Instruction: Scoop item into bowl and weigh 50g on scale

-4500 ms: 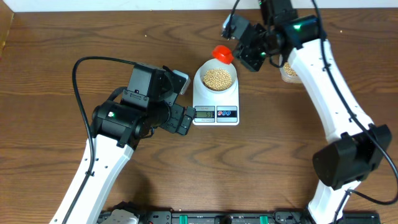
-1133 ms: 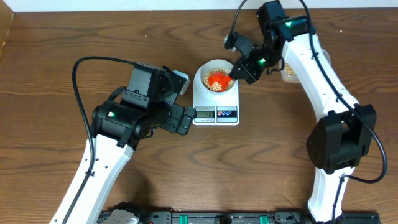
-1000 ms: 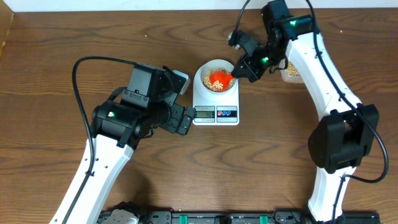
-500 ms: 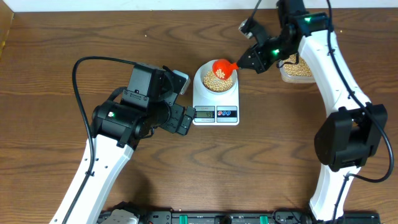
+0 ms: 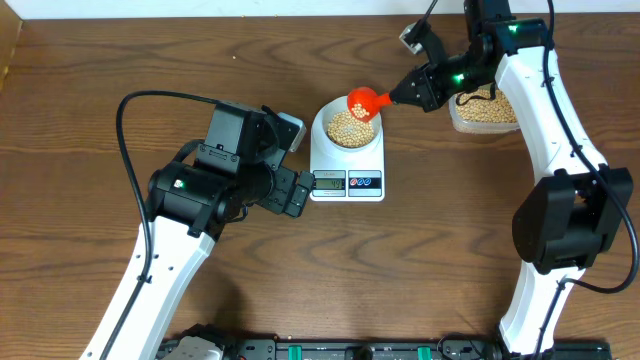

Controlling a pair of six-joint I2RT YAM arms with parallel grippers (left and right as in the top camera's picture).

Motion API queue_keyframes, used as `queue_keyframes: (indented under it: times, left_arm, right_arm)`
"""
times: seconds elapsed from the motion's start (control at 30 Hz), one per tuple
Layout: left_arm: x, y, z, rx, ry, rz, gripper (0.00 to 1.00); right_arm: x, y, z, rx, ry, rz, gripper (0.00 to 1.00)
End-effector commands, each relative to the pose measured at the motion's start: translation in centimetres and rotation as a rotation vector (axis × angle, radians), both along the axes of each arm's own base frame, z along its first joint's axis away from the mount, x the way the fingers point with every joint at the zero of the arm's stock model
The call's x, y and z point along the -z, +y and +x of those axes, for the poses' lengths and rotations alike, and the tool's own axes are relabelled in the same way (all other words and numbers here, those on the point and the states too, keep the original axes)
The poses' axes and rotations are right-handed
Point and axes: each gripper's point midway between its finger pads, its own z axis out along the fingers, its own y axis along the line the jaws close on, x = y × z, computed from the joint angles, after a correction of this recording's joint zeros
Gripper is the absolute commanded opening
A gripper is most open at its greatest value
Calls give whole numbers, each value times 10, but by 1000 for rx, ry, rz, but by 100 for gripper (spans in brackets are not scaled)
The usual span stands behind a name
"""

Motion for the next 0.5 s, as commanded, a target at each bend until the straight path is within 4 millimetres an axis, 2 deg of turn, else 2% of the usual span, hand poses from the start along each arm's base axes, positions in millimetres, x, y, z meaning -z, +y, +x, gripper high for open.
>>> queue_keyframes:
  times: [0.0, 0.47]
  left_arm:
    - [2, 0, -1, 10, 12, -1, 95]
    - [2, 0, -1, 10, 12, -1, 95]
  right_arm:
    - [-3, 7, -1, -16, 14, 57, 1]
    - [-12, 21, -5, -98, -63, 72, 1]
